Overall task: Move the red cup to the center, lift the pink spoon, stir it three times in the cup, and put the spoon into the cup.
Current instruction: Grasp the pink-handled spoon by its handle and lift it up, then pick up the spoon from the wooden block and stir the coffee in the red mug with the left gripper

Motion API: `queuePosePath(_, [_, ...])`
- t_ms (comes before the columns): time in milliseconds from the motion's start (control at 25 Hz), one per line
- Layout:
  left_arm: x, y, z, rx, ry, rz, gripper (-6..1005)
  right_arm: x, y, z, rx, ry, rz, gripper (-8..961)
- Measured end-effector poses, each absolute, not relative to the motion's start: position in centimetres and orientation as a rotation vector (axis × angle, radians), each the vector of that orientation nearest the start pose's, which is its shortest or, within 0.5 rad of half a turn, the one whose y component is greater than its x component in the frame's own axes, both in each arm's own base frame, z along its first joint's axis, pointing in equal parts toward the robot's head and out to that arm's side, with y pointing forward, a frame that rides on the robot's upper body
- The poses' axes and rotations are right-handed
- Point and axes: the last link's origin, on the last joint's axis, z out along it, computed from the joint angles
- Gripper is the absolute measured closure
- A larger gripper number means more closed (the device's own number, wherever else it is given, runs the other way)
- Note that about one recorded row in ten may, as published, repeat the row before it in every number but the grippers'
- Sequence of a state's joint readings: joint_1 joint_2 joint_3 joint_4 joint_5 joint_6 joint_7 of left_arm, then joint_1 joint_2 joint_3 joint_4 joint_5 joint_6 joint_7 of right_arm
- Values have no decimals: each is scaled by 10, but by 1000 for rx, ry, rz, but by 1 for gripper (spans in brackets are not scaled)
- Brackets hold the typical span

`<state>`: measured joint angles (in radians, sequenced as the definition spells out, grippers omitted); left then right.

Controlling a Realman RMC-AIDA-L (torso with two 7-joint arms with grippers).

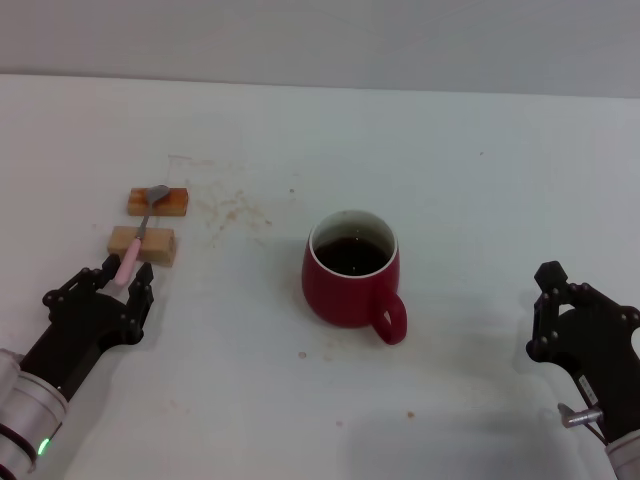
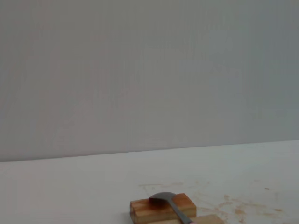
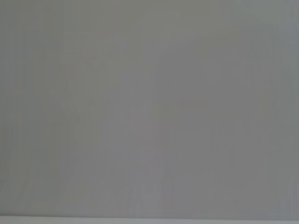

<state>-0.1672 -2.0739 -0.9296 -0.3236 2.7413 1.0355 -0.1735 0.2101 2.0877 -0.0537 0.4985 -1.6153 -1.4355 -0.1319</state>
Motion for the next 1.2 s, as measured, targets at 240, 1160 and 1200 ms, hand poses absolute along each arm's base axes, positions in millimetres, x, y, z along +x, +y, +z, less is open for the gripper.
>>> queuePosePath(240, [-352,249,-65,-1876,-606,-543,636,299,203,-91,-1721,603,778,953])
queuePosePath(1160, [-318,265,-43,-1902,-529,-744,828,299,201,-90,-1717,602,778,954])
queuePosePath(1200, [-315,271,-40,-1932,-561,-743,828,299,201,-90,-1716,601,779,954])
